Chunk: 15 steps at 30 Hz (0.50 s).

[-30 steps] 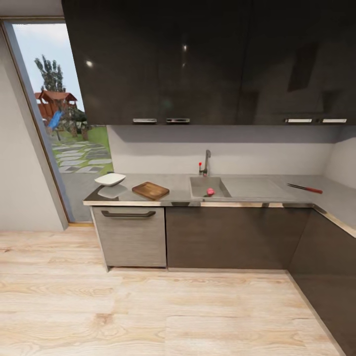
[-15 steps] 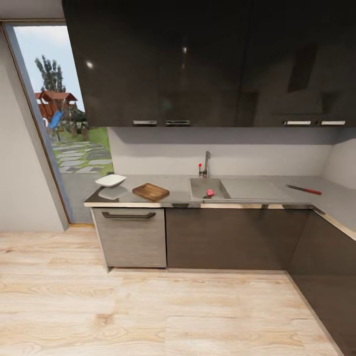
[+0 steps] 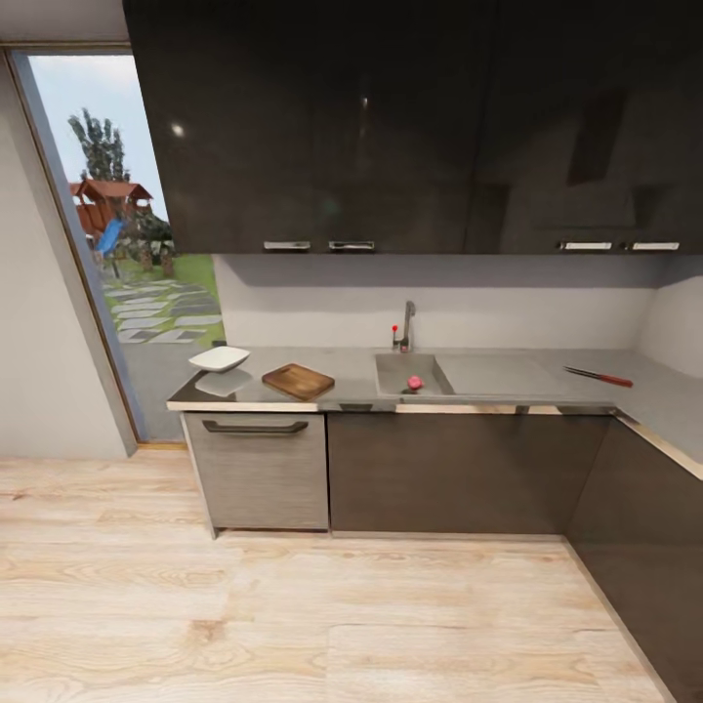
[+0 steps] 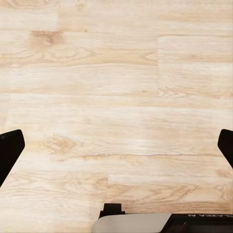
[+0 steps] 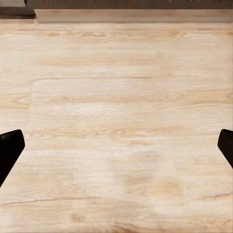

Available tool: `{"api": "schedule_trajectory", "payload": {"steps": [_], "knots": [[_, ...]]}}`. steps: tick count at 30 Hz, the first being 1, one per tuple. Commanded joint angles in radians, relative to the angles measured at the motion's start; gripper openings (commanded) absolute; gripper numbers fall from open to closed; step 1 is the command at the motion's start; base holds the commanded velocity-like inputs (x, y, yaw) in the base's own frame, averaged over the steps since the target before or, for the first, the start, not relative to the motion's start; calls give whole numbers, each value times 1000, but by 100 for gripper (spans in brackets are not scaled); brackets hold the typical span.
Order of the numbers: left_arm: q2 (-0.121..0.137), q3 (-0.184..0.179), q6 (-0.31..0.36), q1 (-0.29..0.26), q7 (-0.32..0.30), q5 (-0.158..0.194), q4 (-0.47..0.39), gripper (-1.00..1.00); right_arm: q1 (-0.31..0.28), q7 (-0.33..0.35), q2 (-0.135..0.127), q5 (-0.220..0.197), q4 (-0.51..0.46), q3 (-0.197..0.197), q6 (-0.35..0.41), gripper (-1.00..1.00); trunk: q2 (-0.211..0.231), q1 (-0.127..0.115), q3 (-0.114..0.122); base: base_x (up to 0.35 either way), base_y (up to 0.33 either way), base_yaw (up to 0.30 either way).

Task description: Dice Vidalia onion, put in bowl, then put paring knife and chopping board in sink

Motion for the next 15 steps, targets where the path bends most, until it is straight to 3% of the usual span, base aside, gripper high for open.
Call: {"api": "schedule_trajectory", "payload": {"steps": [1, 15], "knots": [[0, 1, -2, 0, 0, 1, -1, 100, 0, -3, 0, 0, 0, 0, -3, 100, 6, -4, 2, 0, 0, 0], [0, 1, -2, 0, 0, 2, 0, 100, 0, -3, 0, 0, 0, 0, -2, 100, 104, -57, 46, 0, 0, 0]]}}
